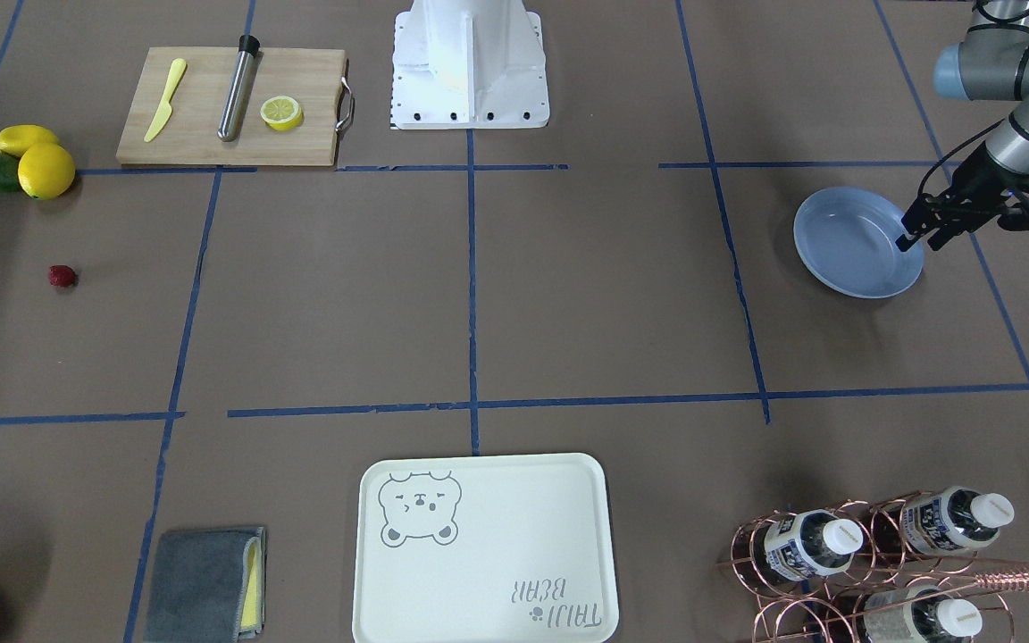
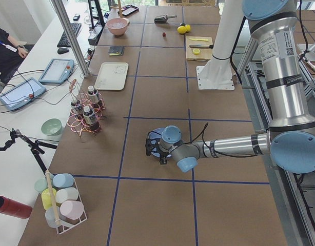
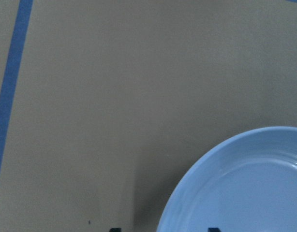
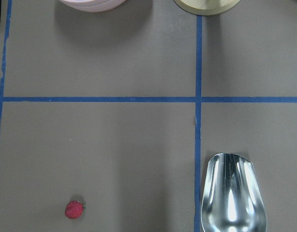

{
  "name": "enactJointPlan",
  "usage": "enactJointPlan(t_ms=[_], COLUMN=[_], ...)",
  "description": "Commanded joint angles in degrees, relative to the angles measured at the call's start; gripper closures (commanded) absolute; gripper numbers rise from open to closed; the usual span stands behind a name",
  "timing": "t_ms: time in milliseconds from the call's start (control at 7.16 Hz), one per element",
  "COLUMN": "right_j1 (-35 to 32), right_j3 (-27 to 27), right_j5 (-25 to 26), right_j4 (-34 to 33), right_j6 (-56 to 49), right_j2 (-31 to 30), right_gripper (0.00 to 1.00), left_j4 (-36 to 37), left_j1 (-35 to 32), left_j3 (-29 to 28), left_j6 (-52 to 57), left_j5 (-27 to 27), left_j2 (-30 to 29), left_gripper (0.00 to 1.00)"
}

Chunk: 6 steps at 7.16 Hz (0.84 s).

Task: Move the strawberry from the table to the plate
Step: 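Grip the edge of the light blue plate with the left gripper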

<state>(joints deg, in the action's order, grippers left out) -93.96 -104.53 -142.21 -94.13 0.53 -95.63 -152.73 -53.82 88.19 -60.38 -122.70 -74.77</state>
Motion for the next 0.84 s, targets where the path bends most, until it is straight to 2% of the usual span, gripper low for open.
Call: enactJointPlan(t_ms=[0,419,699], right_j1=[0.00,0.00,0.00], right_j3=[-0.06,-0.15,-0.50], right_j5=[0.00,0.00,-0.09], right_j4=[0.00,0.00,0.00], right_j6=[0.00,0.00,0.00], right_j2=[0.00,0.00,0.00], right_gripper=[0.00,0.00,0.00], left_j4=[0.06,0.06,0.15], left_j1=[0.72,1.43,1.43], left_j3=[-0.12,-0.82,-0.83], left_j6=[0.00,0.09,0.08], left_j5=[0.00,0.00,0.00], left_j2=[-0.28,-0.81,-0.99], left_gripper=[0.38,0.39,0.77])
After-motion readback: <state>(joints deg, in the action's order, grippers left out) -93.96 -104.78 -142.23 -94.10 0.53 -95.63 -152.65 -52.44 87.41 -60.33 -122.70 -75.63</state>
